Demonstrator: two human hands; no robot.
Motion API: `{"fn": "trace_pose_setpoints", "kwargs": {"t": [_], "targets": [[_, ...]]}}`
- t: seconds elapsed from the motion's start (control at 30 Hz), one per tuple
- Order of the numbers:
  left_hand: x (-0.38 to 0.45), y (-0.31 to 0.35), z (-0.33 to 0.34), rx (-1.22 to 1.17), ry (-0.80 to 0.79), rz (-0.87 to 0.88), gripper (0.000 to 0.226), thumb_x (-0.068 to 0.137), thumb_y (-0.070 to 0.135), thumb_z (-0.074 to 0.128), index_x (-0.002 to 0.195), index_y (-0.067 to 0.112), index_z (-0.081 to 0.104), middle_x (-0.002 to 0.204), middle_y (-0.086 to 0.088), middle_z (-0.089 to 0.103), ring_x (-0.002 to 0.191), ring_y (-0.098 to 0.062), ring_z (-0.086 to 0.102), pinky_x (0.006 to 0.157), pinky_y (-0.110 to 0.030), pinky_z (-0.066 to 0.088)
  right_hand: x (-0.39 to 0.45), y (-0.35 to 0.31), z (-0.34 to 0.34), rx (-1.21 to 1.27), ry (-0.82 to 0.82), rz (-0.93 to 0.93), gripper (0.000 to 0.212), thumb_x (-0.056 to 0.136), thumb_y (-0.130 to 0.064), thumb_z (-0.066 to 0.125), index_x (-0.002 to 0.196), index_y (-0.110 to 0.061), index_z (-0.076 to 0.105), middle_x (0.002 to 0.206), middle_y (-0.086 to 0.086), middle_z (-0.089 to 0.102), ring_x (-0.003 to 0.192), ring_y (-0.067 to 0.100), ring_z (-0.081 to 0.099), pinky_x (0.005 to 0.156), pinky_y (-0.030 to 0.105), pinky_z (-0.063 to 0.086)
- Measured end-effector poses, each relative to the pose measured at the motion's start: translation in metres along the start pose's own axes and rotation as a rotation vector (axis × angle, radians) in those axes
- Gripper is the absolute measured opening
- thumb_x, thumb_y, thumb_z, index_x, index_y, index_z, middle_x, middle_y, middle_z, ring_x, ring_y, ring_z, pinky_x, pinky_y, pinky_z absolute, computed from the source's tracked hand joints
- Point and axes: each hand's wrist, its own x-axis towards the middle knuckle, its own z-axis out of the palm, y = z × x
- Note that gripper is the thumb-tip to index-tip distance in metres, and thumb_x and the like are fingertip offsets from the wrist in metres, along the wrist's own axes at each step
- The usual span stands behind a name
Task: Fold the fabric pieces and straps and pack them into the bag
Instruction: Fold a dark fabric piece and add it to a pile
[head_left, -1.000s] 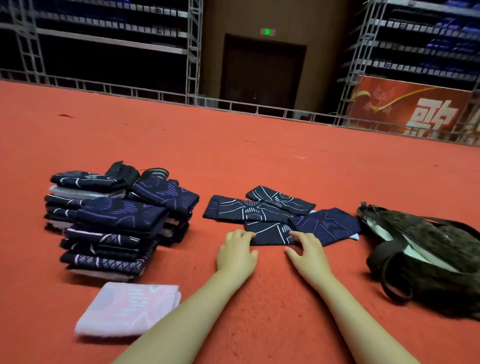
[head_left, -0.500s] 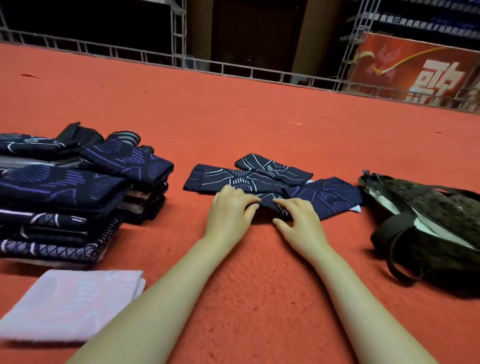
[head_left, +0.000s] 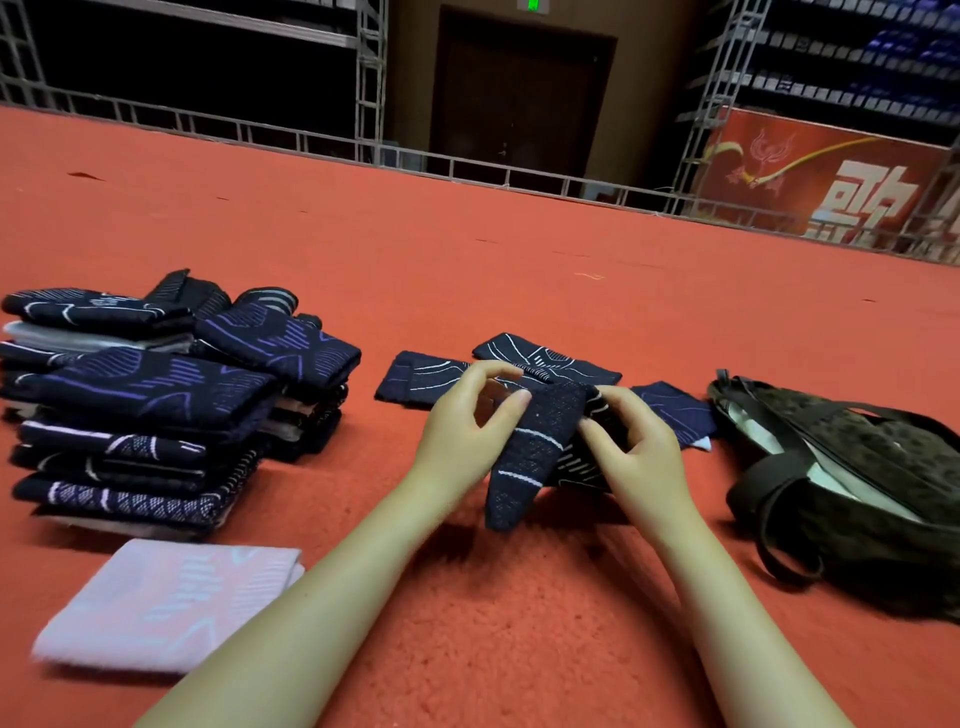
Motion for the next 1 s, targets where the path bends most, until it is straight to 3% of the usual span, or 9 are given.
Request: {"fn": "trace_pose_setpoints", "kwargs": {"t": [0.17,0.3,0.37,0.5,0.63,0.8,0.87,0.93,1.0], "targets": [[0.000,0.004,0.003,-0.231,-0.174,-0.138,0.019,0.087,0.007,0.063,0.098,0.022,0.066,0.101,0.009,0.066,0.095,-0.002,0.060,0.084,-0.014,0.046,0.001,0.001,-0.006,-0.028,-0.068,0.035,0.030,0.086,-0.004,0.063,0.108,-0.025,0.064,0.107,-0.022,0.064,0.101,-0.012,0.055,0.089,0.006,0.037],[0.005,-0.007,-0.004,-0.266,0.005,-0.310,0.023,0.086,0.003,0.062,0.096,0.022,0.067,0.098,0.005,0.067,0.093,-0.008,0.061,0.082,-0.018,0.048,0.000,0.009,-0.008,-0.056,-0.098,0.084,0.035,0.085,-0.009,0.066,0.106,-0.036,0.062,0.101,-0.022,0.066,0.092,-0.004,0.058,0.084,0.011,0.041],[0.007,-0.015,-0.010,-0.209,0.084,-0.361,0.022,0.085,0.006,0.063,0.096,0.024,0.066,0.094,0.006,0.065,0.089,-0.008,0.059,0.078,-0.019,0.048,-0.003,0.013,-0.007,-0.097,-0.137,0.100,0.035,0.085,-0.012,0.067,0.107,-0.040,0.062,0.099,-0.020,0.066,0.092,-0.002,0.059,0.083,0.012,0.042],[0.009,-0.032,-0.014,-0.045,0.150,-0.363,0.020,0.083,0.011,0.066,0.098,0.024,0.064,0.097,0.007,0.063,0.093,-0.009,0.056,0.076,-0.016,0.041,-0.003,0.018,-0.009,-0.249,-0.203,0.043,0.033,0.084,-0.016,0.069,0.110,-0.036,0.066,0.112,-0.023,0.064,0.108,-0.006,0.055,0.095,0.015,0.039],[0.009,-0.040,-0.018,0.126,0.180,-0.308,0.018,0.084,0.014,0.065,0.098,0.025,0.062,0.101,0.011,0.062,0.097,-0.006,0.055,0.077,-0.018,0.035,-0.003,0.021,-0.015,-0.346,-0.182,0.081,0.029,0.082,-0.019,0.070,0.106,-0.035,0.069,0.106,-0.018,0.066,0.101,0.000,0.057,0.089,0.020,0.041],[0.010,-0.045,-0.026,0.270,0.209,-0.239,0.016,0.085,0.012,0.062,0.095,0.025,0.060,0.091,0.017,0.059,0.070,0.001,0.051,0.063,-0.018,0.031,0.001,0.032,-0.021,-0.434,-0.099,0.304,0.007,0.077,-0.035,0.070,0.080,-0.031,0.065,0.089,-0.013,0.066,0.090,0.011,0.061,0.079,0.033,0.050],[0.010,-0.046,-0.028,0.279,0.226,-0.242,0.015,0.085,0.012,0.062,0.096,0.023,0.061,0.089,0.016,0.059,0.066,0.001,0.049,0.062,-0.020,0.030,0.001,0.036,-0.024,-0.309,-0.102,0.469,0.016,0.075,-0.037,0.072,0.075,-0.024,0.062,0.079,-0.006,0.065,0.083,0.021,0.065,0.072,0.040,0.055],[0.010,-0.048,-0.029,0.286,0.236,-0.248,0.015,0.085,0.012,0.062,0.096,0.022,0.061,0.088,0.014,0.059,0.065,-0.002,0.049,0.062,-0.021,0.030,0.001,0.037,-0.024,0.007,-0.096,0.613,0.013,0.076,-0.027,0.074,0.077,-0.020,0.063,0.080,0.005,0.065,0.077,0.028,0.067,0.063,0.052,0.058],[0.010,-0.050,-0.029,0.279,0.245,-0.247,0.015,0.086,0.011,0.061,0.096,0.022,0.060,0.091,0.013,0.060,0.072,-0.007,0.052,0.069,-0.021,0.035,0.001,0.036,-0.024,0.212,-0.094,0.654,0.011,0.079,-0.016,0.072,0.083,-0.023,0.065,0.086,0.008,0.063,0.081,0.024,0.065,0.065,0.051,0.057]]}}
